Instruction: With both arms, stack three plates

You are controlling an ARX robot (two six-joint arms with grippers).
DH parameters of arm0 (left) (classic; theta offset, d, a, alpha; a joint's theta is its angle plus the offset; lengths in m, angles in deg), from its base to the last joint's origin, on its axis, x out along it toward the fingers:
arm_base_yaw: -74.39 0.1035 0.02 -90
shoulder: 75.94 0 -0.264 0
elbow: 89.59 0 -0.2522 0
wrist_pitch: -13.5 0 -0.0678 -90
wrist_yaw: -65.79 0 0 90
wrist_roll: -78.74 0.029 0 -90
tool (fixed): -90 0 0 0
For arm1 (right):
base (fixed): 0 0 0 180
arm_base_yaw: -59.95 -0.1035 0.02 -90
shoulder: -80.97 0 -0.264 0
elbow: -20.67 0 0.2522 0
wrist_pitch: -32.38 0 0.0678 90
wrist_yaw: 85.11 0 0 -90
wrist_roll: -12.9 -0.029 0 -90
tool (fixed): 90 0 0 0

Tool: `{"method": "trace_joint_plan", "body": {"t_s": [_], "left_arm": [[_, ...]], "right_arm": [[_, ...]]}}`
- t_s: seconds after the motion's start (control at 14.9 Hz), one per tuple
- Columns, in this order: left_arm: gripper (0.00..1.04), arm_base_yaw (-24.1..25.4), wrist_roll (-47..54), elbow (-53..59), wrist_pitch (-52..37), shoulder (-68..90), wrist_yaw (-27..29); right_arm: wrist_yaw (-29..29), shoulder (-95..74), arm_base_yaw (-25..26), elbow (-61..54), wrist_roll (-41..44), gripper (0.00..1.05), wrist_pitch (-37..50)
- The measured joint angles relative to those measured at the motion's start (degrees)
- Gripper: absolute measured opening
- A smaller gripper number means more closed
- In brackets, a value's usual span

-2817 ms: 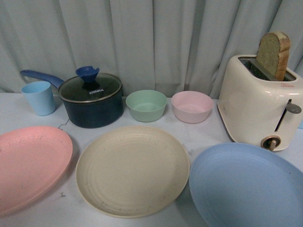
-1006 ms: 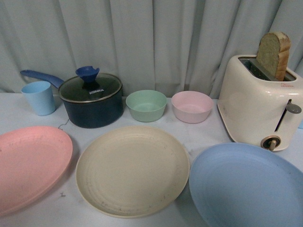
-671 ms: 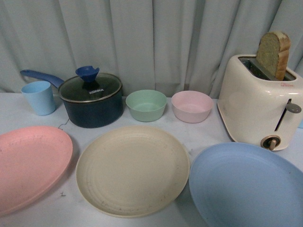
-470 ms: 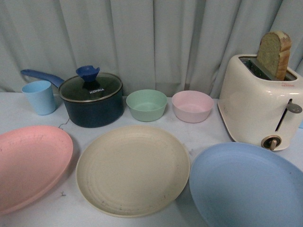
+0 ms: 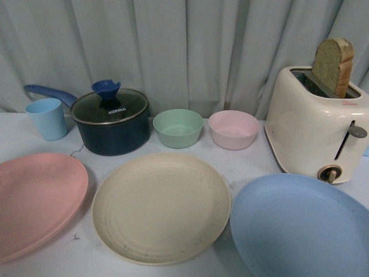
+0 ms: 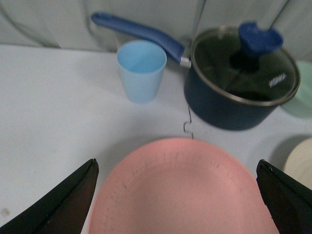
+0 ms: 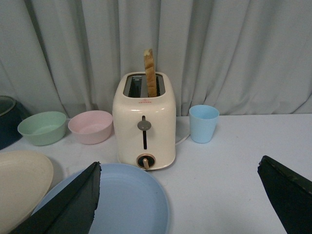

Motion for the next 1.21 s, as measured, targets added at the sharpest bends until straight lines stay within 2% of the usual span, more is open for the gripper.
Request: {"method": "trace_joint_plan", "body": {"t_s": [0.2,0.34,0.67,1.07,1.21], "left_arm": [[0.98,4.98,12.11,-1.77,4.09,8.15,-4.02],[0.98,7.23,14.84,-3.72,4.44,12.07,-4.35],[0.98,7.91,14.82,-4.28,2.05,18.47,-4.66],[0.98,10.67,11.32,-10.82,-3.52,26.93,0.22],[0.98,11.08,9.90,-11.19,-3.56,28.00,-1.18]], "right_arm": [[0.00,0.00,0.00,0.00,0.00,0.98,0.00],[0.00,0.00,0.02,0.00,0.00,0.98,0.00],[0.00,0.00,0.00,0.00,0.00,0.98,0.00],[0.00,0.00,0.02,0.00,0.00,0.98,0.00],[0.00,0.00,0.00,0.00,0.00,0.98,0.00]]}}
